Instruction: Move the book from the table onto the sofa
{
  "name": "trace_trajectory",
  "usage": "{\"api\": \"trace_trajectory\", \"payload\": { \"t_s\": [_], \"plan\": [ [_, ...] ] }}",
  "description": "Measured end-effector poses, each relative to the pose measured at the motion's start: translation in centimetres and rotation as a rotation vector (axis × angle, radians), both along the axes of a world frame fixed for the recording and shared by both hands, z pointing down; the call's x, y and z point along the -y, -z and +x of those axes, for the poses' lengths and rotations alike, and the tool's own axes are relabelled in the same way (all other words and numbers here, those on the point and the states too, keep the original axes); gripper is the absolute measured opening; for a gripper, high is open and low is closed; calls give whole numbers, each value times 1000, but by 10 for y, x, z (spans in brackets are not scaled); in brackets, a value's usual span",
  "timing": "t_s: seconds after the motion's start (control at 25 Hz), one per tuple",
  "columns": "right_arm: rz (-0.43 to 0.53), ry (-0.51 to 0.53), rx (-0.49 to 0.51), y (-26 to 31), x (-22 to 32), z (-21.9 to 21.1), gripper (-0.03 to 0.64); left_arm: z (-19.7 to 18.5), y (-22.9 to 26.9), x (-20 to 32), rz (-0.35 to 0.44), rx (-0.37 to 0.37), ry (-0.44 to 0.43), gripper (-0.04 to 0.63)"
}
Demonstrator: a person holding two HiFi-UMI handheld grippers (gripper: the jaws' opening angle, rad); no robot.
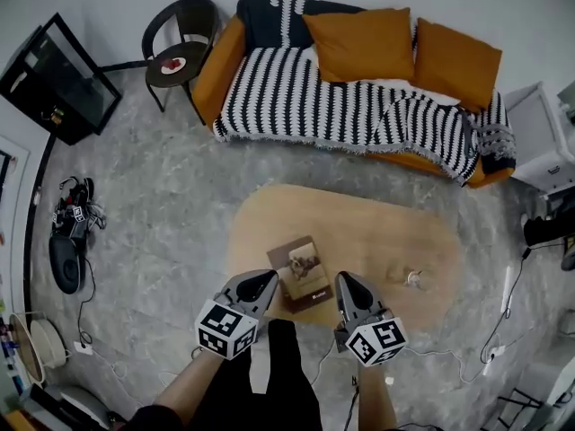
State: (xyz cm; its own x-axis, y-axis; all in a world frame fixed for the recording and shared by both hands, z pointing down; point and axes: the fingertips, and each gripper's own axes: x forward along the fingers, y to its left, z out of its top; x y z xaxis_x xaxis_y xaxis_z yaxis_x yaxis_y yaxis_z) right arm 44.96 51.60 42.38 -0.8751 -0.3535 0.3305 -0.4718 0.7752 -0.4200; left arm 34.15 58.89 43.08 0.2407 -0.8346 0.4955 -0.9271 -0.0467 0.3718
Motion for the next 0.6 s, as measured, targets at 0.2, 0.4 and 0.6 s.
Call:
{"api": "trace_trajectory", "payload": {
  "t_s": [0.2, 0.4, 0.6],
  "plan": [
    [-50, 21, -24, -45, 5, 1, 25, -2, -45, -4, -50, -21, 31, 14],
    [-84, 60, -40, -85, 7, -5, 25, -6, -82, -4, -79, -42, 74, 15],
    [-116, 102, -53, -114, 7, -9, 26, -8, -115, -6, -114, -57, 99, 15]
  ]
}}
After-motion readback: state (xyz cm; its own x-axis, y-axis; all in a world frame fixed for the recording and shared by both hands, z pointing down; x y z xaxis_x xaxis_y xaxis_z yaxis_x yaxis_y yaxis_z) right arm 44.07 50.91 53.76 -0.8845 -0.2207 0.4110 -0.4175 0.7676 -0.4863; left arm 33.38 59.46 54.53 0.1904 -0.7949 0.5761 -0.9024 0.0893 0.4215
